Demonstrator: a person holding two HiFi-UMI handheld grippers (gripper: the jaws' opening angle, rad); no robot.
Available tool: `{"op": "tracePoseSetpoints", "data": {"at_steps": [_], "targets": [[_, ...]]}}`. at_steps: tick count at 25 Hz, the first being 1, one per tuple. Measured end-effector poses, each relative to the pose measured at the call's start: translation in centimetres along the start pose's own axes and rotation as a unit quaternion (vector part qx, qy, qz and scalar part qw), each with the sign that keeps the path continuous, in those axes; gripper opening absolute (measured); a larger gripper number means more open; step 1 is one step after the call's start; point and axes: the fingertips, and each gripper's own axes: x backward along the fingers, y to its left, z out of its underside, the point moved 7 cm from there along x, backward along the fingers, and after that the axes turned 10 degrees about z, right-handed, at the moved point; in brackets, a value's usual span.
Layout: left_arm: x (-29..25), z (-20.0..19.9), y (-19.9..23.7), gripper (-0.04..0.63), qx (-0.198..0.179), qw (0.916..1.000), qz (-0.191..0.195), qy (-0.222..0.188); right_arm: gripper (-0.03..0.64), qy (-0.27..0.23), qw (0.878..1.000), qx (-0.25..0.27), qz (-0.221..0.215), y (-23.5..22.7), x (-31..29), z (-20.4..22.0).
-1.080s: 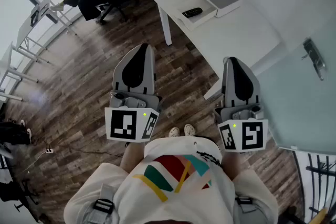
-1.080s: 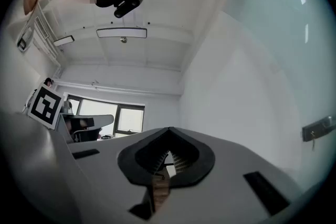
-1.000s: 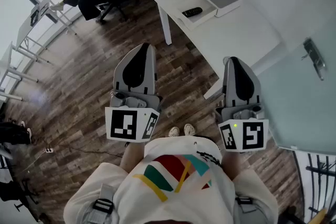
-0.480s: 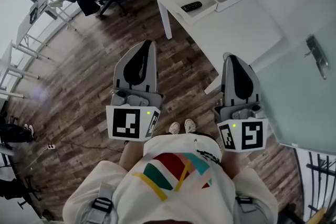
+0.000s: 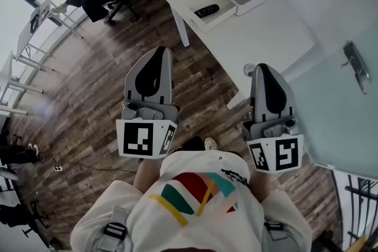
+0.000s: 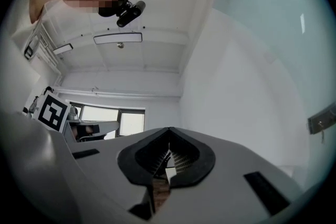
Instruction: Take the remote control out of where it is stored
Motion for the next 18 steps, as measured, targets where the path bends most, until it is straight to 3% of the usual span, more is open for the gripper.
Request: {"op": "tracePoseSetpoints", "data": {"at_steps": [4, 9, 18], "targets": [[-1.3, -0.2, -0.3, 0.008, -0.001, 1.0, -0.003, -0.004, 0.0, -0.021, 0.999, -0.036, -0.019, -1.4, -1.0, -0.5], [-2.5, 0.6, 1.2, 0.008, 0.008, 0.9999, -0.006, -0.004, 0.0, -0.001, 0.999, -0.033, -0.02, -1.4, -3.0, 1.0], [-6.6, 4.0, 7.9, 0.008, 0.021, 0.9998, 0.003, 0.005, 0.02, 0.027, 0.998, -0.049, -0.006, -0.2, -10.9, 4.5]]}}
